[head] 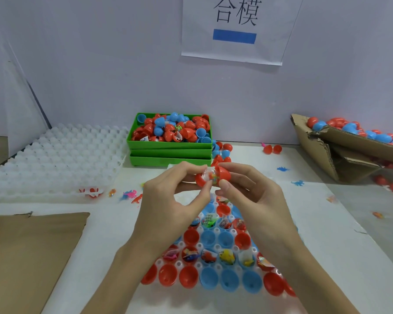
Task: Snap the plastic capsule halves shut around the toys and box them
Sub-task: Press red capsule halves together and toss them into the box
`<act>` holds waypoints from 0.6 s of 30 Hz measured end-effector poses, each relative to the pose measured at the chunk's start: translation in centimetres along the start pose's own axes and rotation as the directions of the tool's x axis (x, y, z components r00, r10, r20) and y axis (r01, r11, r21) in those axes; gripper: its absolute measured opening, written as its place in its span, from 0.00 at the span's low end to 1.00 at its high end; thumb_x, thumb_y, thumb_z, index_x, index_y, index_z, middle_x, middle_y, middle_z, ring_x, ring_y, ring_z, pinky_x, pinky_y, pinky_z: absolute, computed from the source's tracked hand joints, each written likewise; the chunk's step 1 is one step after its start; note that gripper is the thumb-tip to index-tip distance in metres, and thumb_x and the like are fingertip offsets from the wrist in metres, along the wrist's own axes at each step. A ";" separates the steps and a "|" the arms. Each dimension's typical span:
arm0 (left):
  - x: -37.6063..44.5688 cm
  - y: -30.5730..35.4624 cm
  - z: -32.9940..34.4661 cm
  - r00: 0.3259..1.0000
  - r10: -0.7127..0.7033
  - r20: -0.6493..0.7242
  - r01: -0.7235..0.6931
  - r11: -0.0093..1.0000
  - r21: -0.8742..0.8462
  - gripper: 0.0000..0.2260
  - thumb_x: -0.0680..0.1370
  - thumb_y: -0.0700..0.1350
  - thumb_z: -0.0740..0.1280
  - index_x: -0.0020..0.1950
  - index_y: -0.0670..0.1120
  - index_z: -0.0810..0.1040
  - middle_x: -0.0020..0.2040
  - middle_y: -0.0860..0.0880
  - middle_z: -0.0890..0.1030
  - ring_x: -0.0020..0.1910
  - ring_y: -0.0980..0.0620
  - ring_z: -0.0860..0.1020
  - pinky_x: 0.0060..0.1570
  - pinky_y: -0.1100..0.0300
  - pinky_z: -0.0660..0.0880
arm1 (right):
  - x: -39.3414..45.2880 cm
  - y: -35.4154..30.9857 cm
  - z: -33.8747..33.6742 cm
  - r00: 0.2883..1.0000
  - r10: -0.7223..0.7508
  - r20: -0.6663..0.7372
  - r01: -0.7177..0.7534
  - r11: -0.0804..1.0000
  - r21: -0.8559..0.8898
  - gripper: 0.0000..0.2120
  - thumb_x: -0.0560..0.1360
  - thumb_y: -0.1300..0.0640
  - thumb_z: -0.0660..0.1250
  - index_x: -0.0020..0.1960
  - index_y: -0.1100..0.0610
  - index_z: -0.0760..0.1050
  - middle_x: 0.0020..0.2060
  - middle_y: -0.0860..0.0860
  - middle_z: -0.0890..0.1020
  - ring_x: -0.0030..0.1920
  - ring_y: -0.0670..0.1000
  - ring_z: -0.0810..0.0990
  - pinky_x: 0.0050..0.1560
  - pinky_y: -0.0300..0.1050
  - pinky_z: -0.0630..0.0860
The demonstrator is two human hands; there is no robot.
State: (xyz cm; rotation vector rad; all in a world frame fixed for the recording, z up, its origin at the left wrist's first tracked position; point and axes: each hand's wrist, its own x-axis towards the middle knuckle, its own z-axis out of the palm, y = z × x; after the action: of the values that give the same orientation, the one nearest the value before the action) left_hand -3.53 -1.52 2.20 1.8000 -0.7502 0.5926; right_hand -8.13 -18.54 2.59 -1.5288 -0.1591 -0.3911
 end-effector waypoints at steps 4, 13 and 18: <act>0.2 -0.2 -0.2 0.999 0.027 0.024 -0.028 0.999 0.032 0.09 0.78 0.38 0.75 0.57 0.46 0.83 0.51 0.54 0.85 0.51 0.58 0.85 0.51 0.67 0.81 | -0.1 0.0 0.3 0.999 0.040 0.002 -0.040 0.999 0.023 0.14 0.75 0.52 0.74 0.60 0.48 0.82 0.53 0.45 0.88 0.55 0.47 0.86 0.53 0.35 0.81; 0.0 -0.6 -0.2 0.977 0.205 0.064 -0.213 0.955 0.207 0.09 0.80 0.39 0.73 0.60 0.41 0.86 0.59 0.49 0.86 0.57 0.57 0.83 0.58 0.64 0.81 | -0.2 0.6 0.7 0.987 -0.163 0.013 0.162 0.969 -0.185 0.13 0.77 0.58 0.75 0.61 0.51 0.81 0.52 0.43 0.86 0.56 0.48 0.86 0.54 0.37 0.81; 0.0 0.1 0.0 0.998 -0.063 -0.016 0.061 0.993 -0.096 0.09 0.78 0.39 0.75 0.58 0.45 0.87 0.57 0.54 0.87 0.58 0.57 0.85 0.56 0.61 0.82 | -0.1 0.6 0.5 0.981 -0.193 0.008 0.191 0.962 -0.195 0.14 0.78 0.60 0.74 0.61 0.51 0.80 0.53 0.42 0.86 0.56 0.47 0.85 0.52 0.36 0.82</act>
State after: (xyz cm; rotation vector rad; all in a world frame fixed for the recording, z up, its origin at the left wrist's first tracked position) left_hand -3.57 -1.60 2.28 1.7205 -0.6960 0.5240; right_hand -7.97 -18.01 2.00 -1.7104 -0.2682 -0.5840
